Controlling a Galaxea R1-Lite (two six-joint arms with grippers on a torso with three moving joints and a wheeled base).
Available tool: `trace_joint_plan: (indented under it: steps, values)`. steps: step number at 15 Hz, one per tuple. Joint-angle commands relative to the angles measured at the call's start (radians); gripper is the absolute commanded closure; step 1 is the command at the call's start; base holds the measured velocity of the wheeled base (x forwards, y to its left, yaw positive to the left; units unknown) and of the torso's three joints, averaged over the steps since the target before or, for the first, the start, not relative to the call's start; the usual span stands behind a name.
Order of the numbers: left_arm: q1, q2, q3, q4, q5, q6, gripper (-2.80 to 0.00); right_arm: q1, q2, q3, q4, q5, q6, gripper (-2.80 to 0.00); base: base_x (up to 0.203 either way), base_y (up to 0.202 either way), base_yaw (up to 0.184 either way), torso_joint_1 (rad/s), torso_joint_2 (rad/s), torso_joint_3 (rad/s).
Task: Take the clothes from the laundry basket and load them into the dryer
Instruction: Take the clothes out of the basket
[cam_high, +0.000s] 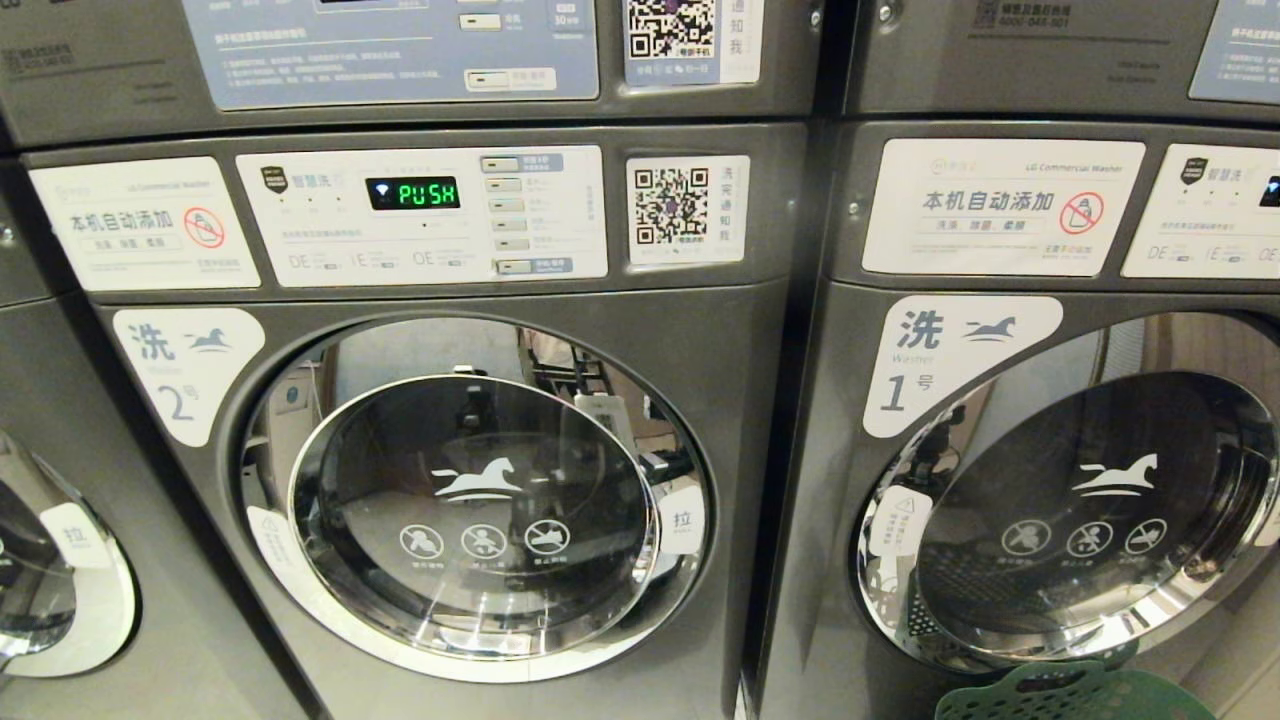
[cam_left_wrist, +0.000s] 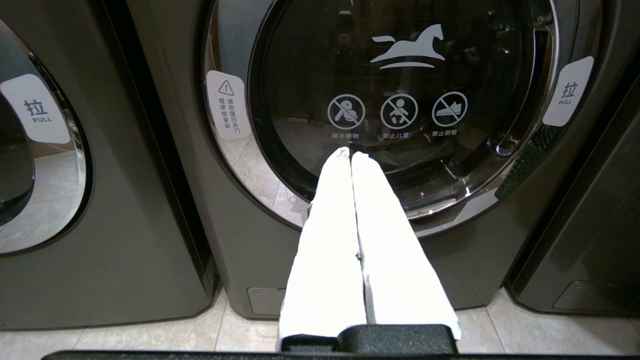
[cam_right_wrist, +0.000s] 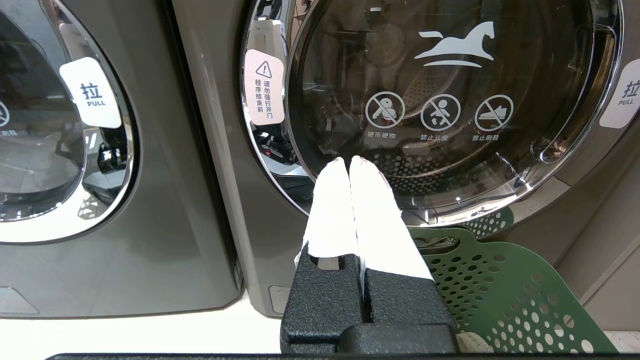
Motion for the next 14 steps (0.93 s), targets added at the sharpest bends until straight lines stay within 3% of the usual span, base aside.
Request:
trace_joint_plan:
  steps: [1, 14]
  values:
    - [0.000, 0.000, 0.000, 0.000, -0.001, 0.003, 0.00, 0.000, 0.000, 0.000, 0.000, 0.000, 0.001, 0.00, 0.000, 0.000, 0.000, 0.000, 0.00, 0.000]
    - [0.000, 0.000, 0.000, 0.002, -0.001, 0.005, 0.00, 0.000, 0.000, 0.000, 0.000, 0.000, -0.004, 0.00, 0.000, 0.000, 0.000, 0.000, 0.00, 0.000]
